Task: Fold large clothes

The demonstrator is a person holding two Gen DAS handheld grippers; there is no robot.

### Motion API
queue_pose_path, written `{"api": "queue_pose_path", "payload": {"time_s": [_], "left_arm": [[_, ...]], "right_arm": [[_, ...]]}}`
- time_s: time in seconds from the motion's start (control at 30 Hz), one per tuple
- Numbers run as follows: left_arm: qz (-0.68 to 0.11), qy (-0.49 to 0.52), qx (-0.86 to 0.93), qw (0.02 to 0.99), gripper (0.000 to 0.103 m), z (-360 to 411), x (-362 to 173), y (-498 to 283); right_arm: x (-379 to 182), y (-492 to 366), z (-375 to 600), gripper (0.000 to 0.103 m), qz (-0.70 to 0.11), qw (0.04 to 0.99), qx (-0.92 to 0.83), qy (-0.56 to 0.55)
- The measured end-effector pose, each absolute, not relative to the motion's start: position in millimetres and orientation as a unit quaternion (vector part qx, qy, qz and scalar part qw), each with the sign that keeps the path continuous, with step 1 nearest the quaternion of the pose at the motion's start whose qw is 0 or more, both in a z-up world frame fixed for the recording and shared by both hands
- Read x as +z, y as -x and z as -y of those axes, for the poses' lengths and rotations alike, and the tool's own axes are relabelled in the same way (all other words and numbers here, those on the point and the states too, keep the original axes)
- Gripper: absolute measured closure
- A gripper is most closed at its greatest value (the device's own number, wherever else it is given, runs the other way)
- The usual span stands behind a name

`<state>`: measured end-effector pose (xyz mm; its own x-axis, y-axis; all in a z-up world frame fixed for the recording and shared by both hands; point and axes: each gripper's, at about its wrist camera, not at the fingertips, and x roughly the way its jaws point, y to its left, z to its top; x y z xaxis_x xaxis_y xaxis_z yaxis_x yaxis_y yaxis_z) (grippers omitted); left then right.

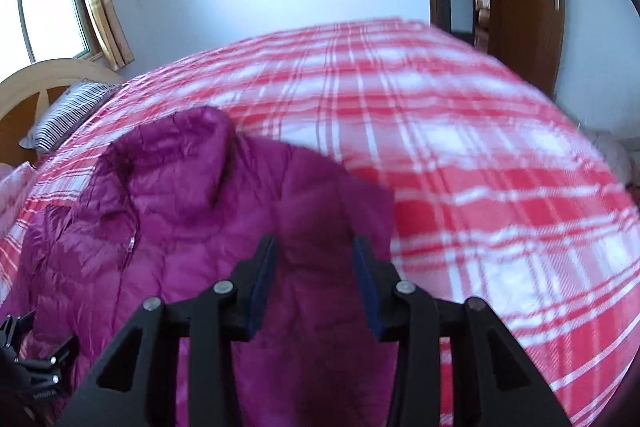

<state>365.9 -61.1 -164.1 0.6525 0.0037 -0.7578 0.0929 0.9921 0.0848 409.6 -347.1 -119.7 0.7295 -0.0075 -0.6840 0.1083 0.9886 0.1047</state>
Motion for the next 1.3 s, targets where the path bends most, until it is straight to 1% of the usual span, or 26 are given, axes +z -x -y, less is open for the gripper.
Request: {"api": "queue_pose_path", "payload": {"time_s": [0.13, 0.2, 0.27, 0.43, 0.5, 0.53, 0.57, 0.6, 0.63, 0.73, 0.9, 0.97, 1.17, 1.3], "left_arm": [[-0.414, -0.058, -0.024, 0.908, 0.001, 60.5, -164.2, -365.4], [-0.413, -0.057, -0.024, 0.909, 0.001, 60.7, -164.4, -365.6], [-0.413, -0.057, -0.023, 0.909, 0.001, 61.2, -164.9, -366.1], [-0.414, -0.049, -0.027, 0.908, 0.001, 58.8, -165.2, -367.1], [-0.416, -0.045, -0.029, 0.908, 0.001, 57.2, -165.4, -367.5], [-0.416, -0.044, -0.03, 0.908, 0.001, 57.5, -165.6, -367.6], [-0.415, -0.043, -0.03, 0.908, 0.001, 57.5, -165.6, -367.4], [-0.415, -0.043, -0.03, 0.908, 0.001, 57.4, -165.6, -367.4], [-0.415, -0.043, -0.029, 0.908, 0.001, 57.5, -165.6, -367.3], [-0.415, -0.044, -0.029, 0.908, 0.001, 57.2, -165.6, -367.2], [-0.415, -0.042, -0.03, 0.908, 0.001, 57.1, -165.6, -366.5], [-0.416, -0.041, -0.03, 0.908, 0.001, 57.0, -165.9, -366.6], [-0.42, -0.032, -0.038, 0.906, 0.001, 54.3, -165.3, -367.4], [-0.422, -0.013, -0.063, 0.904, 0.001, 40.2, -154.7, -358.1]], "right_arm": [[-134.7, -436.2, 346.4, 0.061, -0.396, 0.916, -0.04, -0.055], [-149.0, -443.1, 350.3, 0.065, -0.413, 0.908, -0.044, -0.057], [-161.6, -444.6, 354.1, 0.065, -0.422, 0.904, -0.042, -0.063], [-154.8, -440.0, 348.7, 0.065, -0.433, 0.899, -0.057, -0.042], [-140.9, -423.9, 345.6, 0.06, -0.423, 0.902, -0.052, -0.064], [-131.8, -410.3, 342.8, 0.06, -0.411, 0.907, -0.036, -0.085], [-124.9, -396.3, 338.0, 0.057, -0.404, 0.909, -0.019, -0.098], [-121.1, -388.5, 333.1, 0.053, -0.401, 0.911, -0.01, -0.1], [-117.2, -374.8, 326.2, 0.052, -0.392, 0.915, 0.001, -0.096], [-123.1, -350.2, 309.6, 0.052, -0.387, 0.919, 0.019, -0.078], [-153.7, -348.4, 296.2, 0.052, -0.404, 0.914, 0.019, -0.04], [-162.0, -350.8, 297.6, 0.052, -0.411, 0.91, 0.017, -0.043], [-167.0, -353.6, 292.5, 0.052, -0.417, 0.909, 0.009, -0.026], [-168.6, -352.8, 292.4, 0.052, -0.413, 0.91, 0.007, -0.025]]}}
